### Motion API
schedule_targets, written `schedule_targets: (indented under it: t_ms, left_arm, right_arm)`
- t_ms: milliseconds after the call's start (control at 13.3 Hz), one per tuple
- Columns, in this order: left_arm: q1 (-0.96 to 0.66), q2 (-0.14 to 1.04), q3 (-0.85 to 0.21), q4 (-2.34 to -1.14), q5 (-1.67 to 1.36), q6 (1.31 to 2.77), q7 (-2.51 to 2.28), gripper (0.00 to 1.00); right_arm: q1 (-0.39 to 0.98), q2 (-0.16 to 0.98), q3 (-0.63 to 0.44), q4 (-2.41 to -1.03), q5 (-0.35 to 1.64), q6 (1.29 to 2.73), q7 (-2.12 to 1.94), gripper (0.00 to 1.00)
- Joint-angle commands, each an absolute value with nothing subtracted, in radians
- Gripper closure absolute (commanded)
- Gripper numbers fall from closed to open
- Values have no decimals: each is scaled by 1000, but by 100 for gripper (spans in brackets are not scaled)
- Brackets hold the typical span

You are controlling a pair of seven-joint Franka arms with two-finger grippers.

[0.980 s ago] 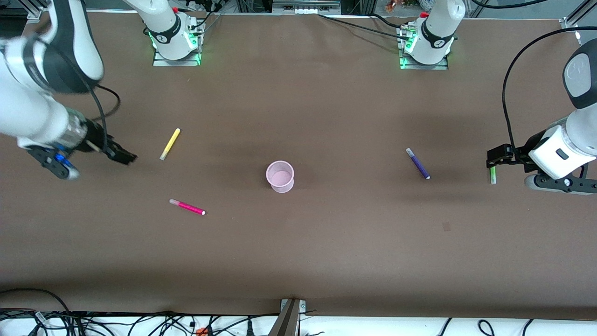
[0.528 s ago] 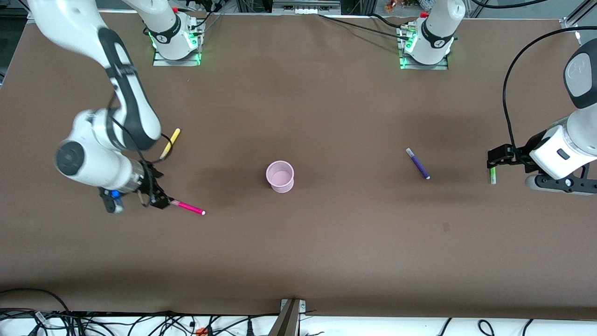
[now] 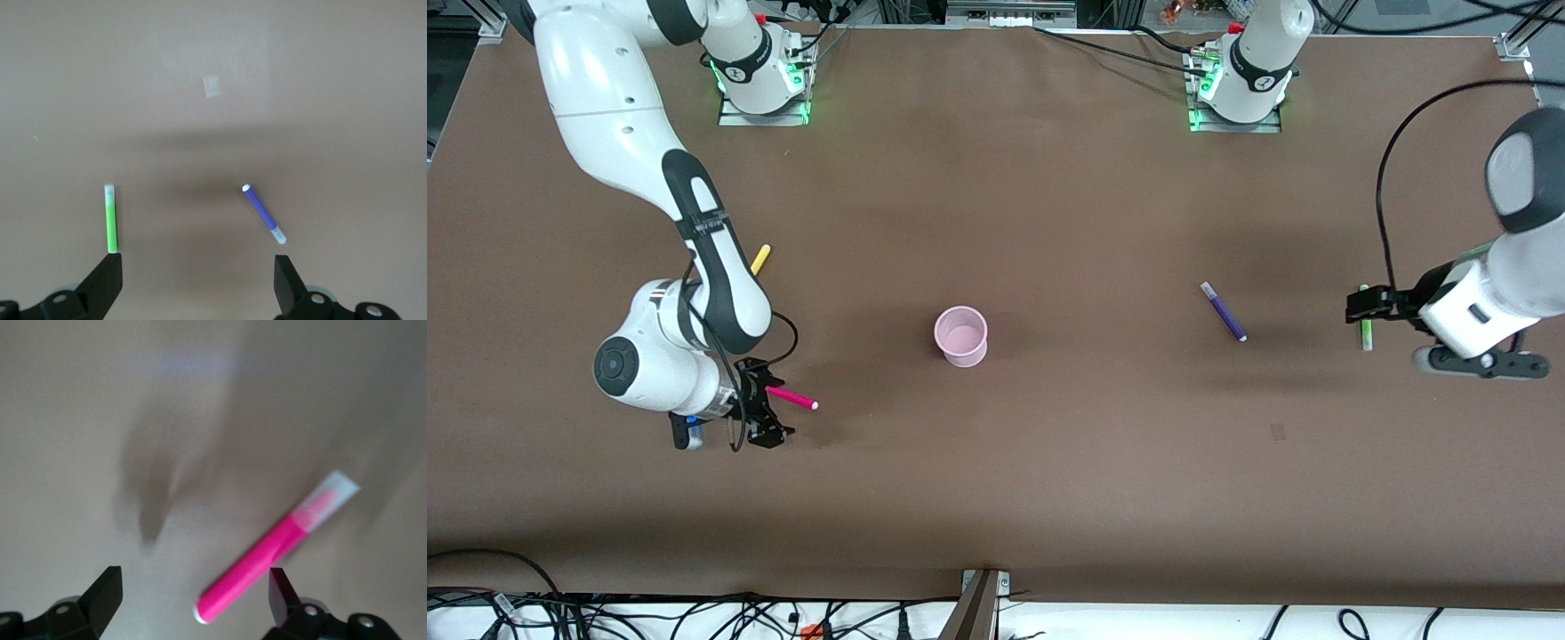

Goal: Organize pens into pink holder with both arms
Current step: 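Lift the pink marker with the right gripper while the left gripper grasps the blue marker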

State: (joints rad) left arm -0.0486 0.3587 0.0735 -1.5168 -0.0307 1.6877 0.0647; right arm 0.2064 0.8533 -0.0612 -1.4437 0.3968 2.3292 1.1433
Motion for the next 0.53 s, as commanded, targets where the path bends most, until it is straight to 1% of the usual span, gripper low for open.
schedule_targets:
  t_ms: [0, 75, 226, 302, 452]
  left_arm:
    - [-31, 455, 69, -1525, -79, 1718, -47, 0]
    - [-31, 478, 68, -1537, -90, 1742, -78, 0]
    - [-34, 497, 64, -1613, -153, 1822, -168, 0]
    - [-40, 494, 63, -1682, -182, 1880, -231, 0]
    - [-52, 492, 57, -1782, -190, 2012, -340, 0]
  right_arm:
    - [227, 879, -61, -1410, 446, 2352, 1167, 11]
    - [227, 874, -61, -1413, 451, 2344, 1164, 13]
    - [229, 870, -61, -1416, 454, 2327, 1173, 14]
    - [230, 867, -61, -1416, 454, 2303, 1183, 14]
    - [229, 853, -61, -1416, 454, 2246, 1201, 14]
